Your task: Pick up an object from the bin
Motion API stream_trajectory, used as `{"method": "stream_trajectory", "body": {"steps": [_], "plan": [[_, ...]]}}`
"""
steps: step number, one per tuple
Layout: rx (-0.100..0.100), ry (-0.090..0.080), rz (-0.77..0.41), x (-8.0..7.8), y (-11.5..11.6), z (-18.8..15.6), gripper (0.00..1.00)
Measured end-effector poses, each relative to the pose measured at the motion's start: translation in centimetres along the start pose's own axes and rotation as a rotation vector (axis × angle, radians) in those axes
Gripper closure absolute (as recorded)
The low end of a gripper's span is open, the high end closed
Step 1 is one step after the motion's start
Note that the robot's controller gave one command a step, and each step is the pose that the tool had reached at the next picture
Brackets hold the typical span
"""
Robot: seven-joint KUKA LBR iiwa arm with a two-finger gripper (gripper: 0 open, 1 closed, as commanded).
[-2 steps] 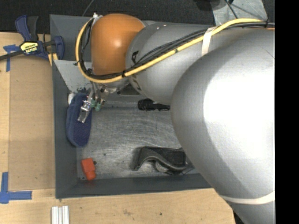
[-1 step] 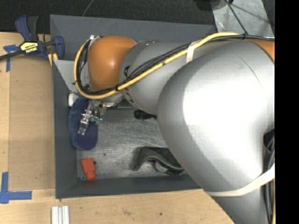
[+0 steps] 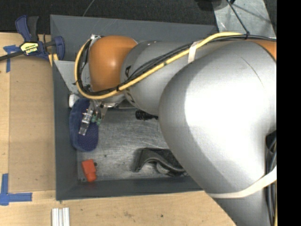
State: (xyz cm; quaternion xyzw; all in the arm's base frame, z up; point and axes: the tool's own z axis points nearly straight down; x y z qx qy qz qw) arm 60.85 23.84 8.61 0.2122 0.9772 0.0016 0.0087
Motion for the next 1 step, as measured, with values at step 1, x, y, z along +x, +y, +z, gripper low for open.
{"method": "stream_trajectory", "body": {"steps": [1], "plan": [[0.001,0.007,0.042,-2.25,-1.35,-12.08,1.0]]}}
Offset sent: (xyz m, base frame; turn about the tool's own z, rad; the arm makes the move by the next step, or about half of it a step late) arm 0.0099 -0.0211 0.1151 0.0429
